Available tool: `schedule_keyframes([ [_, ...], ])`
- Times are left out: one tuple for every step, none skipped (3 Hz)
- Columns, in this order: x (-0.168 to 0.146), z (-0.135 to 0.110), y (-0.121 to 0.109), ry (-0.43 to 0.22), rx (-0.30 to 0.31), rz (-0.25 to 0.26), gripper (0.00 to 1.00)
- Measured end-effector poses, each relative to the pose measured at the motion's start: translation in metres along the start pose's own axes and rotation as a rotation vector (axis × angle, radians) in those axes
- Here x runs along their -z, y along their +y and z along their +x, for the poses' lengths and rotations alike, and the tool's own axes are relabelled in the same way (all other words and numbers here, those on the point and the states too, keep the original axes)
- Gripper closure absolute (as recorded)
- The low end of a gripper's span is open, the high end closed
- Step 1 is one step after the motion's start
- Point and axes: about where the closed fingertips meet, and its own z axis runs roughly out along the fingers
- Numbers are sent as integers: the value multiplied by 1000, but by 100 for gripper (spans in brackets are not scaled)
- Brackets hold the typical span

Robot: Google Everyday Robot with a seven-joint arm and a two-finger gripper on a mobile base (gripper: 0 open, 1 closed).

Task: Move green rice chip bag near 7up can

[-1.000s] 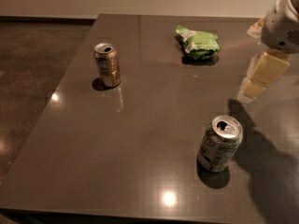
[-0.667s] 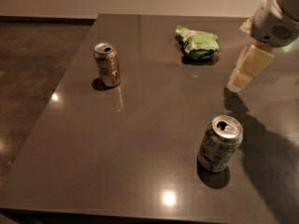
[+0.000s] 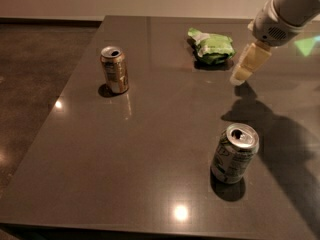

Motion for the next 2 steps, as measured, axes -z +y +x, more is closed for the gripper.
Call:
schedule_keyframes([
  [-26,0,-30,-14,-30,27,0],
  [-67,0,-72,-23,-50,65,0],
])
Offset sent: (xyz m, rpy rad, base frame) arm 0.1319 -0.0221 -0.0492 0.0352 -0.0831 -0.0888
